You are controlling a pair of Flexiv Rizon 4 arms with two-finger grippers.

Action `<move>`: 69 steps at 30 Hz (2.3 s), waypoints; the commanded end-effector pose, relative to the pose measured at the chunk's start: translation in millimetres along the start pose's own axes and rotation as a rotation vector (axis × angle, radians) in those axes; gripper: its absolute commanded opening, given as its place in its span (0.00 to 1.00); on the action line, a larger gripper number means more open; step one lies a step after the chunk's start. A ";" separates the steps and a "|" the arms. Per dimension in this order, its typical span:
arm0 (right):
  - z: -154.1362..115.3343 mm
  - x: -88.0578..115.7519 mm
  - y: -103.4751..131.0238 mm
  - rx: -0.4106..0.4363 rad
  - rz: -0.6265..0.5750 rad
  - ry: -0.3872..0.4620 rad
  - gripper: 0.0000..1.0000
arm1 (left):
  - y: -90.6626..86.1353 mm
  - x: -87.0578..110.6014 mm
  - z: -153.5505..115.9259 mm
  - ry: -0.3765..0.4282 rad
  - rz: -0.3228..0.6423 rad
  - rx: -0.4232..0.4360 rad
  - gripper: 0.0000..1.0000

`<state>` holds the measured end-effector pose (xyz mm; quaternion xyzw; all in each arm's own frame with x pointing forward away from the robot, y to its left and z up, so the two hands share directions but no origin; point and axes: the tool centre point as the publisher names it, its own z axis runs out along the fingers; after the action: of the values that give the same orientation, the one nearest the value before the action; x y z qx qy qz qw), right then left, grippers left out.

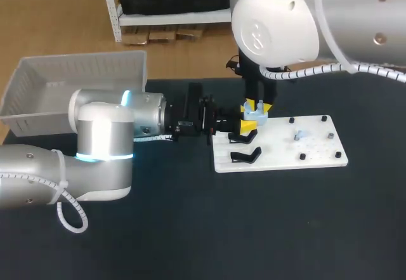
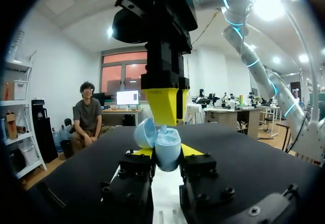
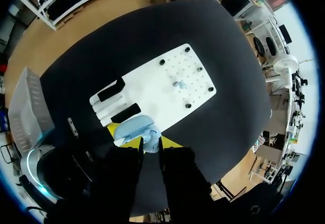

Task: Pick up each earbud case from the left stands, insert the matching earbuds, close the lid, and place the case in the box.

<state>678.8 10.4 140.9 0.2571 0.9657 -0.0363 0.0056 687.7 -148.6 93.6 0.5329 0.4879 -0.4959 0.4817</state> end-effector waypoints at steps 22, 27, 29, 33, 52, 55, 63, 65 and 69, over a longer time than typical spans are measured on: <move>9.2 -0.4 -0.3 0.027 0.013 0.020 0.00 | -2.1 0.7 0.0 -0.003 0.004 -0.007 0.00; 11.1 0.2 -0.7 0.033 0.014 0.025 0.00 | -2.1 0.7 0.0 -0.003 0.004 -0.007 0.00; 11.2 0.2 -0.9 0.032 0.015 0.027 0.00 | -2.1 0.7 0.0 -0.003 0.004 -0.007 0.00; 8.5 0.5 -3.6 0.020 0.036 0.043 0.35 | -2.1 0.7 0.0 -0.003 0.004 -0.007 0.00; -32.9 -2.0 -55.3 -0.307 -0.060 -0.075 0.40 | -2.1 0.7 0.0 -0.003 0.004 -0.007 0.00; -31.1 -10.1 -68.9 -0.330 -0.128 -0.127 0.43 | -2.1 0.7 0.0 -0.003 0.004 -0.007 0.00; -5.5 -37.8 -81.3 -0.291 -0.192 -0.092 0.45 | -2.1 0.7 0.0 -0.003 0.004 -0.007 0.00; -0.8 -40.6 -82.0 -0.295 -0.210 -0.081 0.44 | -2.1 0.7 0.0 -0.003 0.004 -0.007 0.00; 13.8 -47.5 -83.9 -0.276 -0.244 -0.037 0.45 | -2.1 0.7 0.0 -0.003 0.004 -0.007 0.00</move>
<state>671.2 -81.9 141.8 0.1407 0.9856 0.0667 0.0655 687.7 -148.6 93.4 0.5329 0.4879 -0.4958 0.4819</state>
